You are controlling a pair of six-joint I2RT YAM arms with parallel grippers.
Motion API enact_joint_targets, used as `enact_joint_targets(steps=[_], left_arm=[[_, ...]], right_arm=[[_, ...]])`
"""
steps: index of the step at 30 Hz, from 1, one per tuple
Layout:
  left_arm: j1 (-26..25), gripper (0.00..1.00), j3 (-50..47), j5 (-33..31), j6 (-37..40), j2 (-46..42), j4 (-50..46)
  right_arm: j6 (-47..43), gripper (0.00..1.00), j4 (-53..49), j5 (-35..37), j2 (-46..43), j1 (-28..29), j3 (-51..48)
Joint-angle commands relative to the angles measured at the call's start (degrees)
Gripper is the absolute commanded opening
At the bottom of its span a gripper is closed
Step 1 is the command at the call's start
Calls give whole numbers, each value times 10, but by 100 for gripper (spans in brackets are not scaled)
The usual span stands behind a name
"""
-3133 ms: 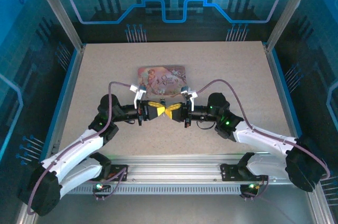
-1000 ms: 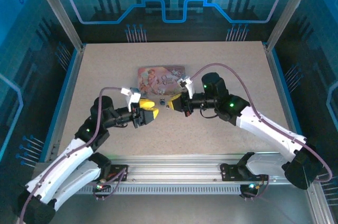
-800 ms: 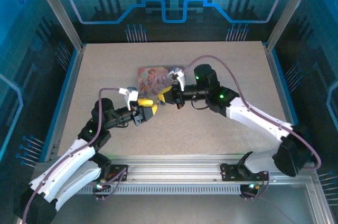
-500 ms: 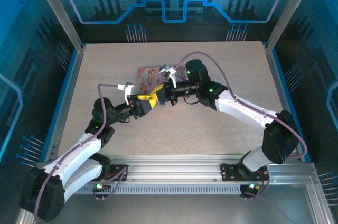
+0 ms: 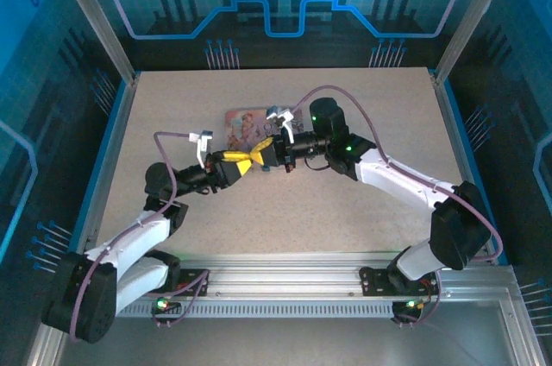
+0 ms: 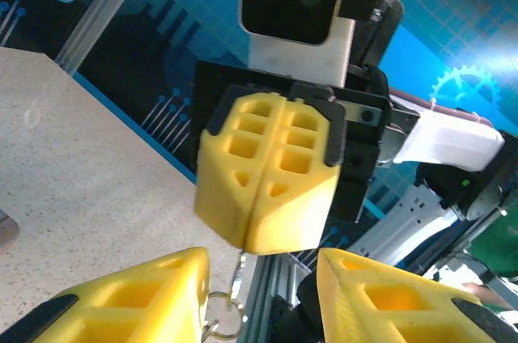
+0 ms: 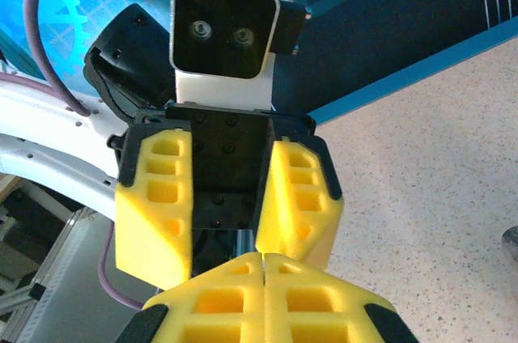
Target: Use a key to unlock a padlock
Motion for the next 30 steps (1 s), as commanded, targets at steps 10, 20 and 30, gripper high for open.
enact_joint_targets(steps=[10, 20, 30], left_arm=[[4, 38, -17, 35, -26, 32, 93], [-1, 34, -14, 35, -73, 81, 182], [-4, 23, -14, 35, -71, 75, 174]], right_arm=[[13, 0, 34, 21, -46, 4, -34], [30, 0, 59, 46, -62, 18, -53], [38, 0, 65, 64, -61, 18, -52]])
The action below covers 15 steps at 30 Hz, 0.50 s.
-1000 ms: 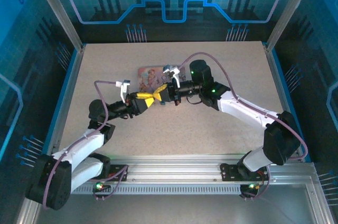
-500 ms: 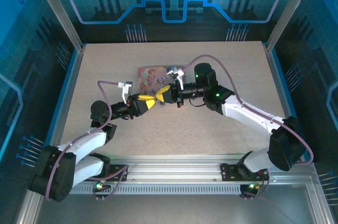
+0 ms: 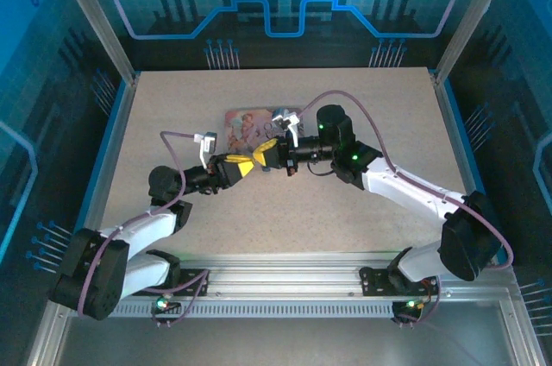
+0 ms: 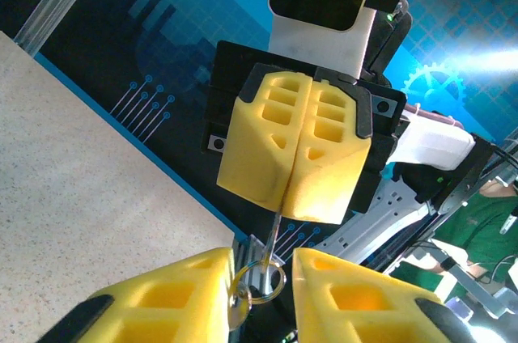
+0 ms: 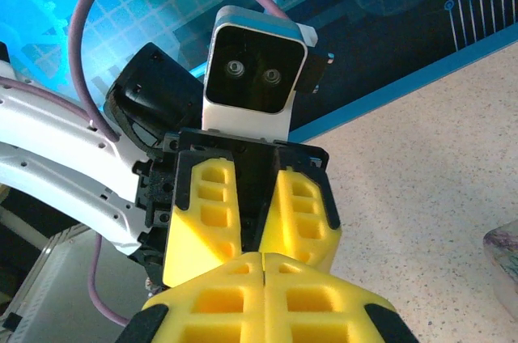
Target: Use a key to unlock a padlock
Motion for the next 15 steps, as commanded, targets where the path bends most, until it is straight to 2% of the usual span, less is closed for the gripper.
enact_joint_targets(steps=[1, 7, 11, 15], left_arm=[[-2, 20, 5, 9, 0, -4, 28], [-3, 17, 7, 10, -2, -1, 31], [-3, 25, 9, 9, -4, -1, 32], [-3, 28, 8, 4, -5, -4, 28]], right_arm=[[9, 0, 21, 7, -12, 6, -6], [7, 0, 21, 6, -4, 12, -3], [5, 0, 21, 8, 0, 14, -2], [2, 0, 21, 15, -2, 14, -6]])
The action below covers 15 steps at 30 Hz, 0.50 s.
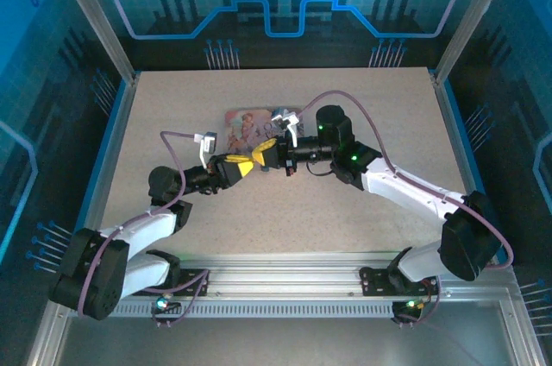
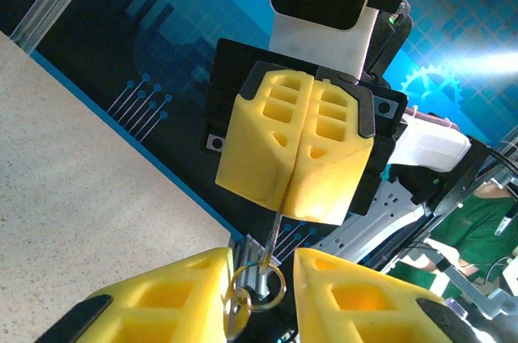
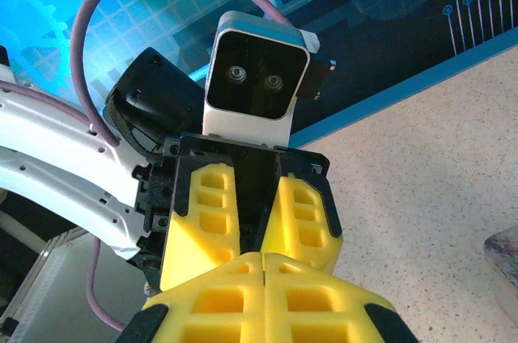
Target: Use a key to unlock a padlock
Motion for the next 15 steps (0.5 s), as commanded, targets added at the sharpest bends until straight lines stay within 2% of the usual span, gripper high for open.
enact_joint_targets(steps=[1, 6, 12, 15], left_arm=[[-2, 29, 7, 2, 6, -3, 23], [-1, 33, 5, -4, 7, -7, 21], [-1, 29, 11, -6, 6, -7, 15], [-1, 23, 15, -7, 5, -8, 13]], right_arm=[[-2, 0, 13, 9, -3, 9, -7], [-7, 0, 14, 12, -6, 9, -8], [-19, 0, 6, 20, -7, 16, -6], [-19, 0, 8, 22, -8, 17, -7]])
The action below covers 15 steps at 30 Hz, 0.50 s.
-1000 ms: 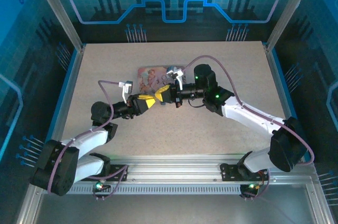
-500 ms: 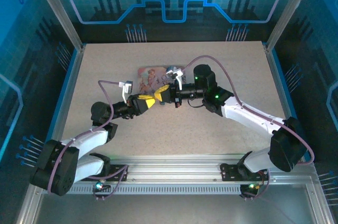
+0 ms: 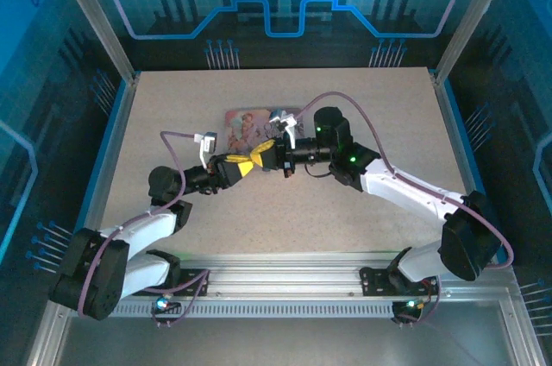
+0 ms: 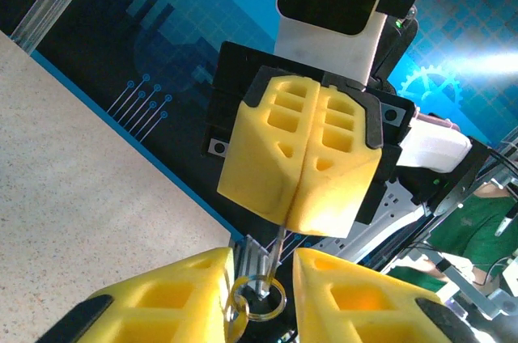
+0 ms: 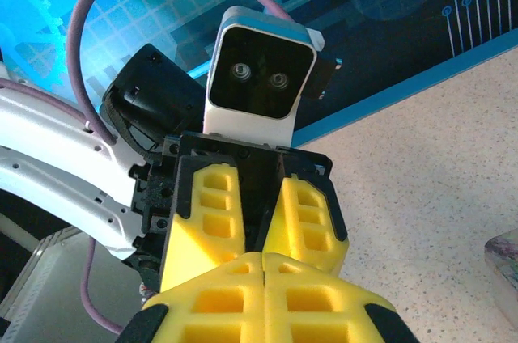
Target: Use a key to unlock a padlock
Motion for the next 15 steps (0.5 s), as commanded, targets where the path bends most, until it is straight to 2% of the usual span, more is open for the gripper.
enact_joint_targets(steps=[1, 6, 8, 10, 13, 15], left_arm=[[-2, 20, 14, -6, 5, -8, 12], [-1, 7, 11, -5, 7, -10, 7], [-1, 6, 8, -6, 8, -10, 4], [-1, 9, 4, -8, 9, -12, 6], [-1, 21, 0, -12, 12, -18, 4], [-1, 23, -1, -13, 15, -23, -3]], right_arm=[[-12, 0, 8, 8, -8, 7, -6], [-14, 0, 9, 15, -15, 7, -11], [-13, 0, 10, 21, -19, 7, -13], [-11, 0, 11, 25, -22, 5, -16], [-7, 0, 14, 27, -25, 4, -20], [-6, 0, 14, 27, -26, 4, -21]])
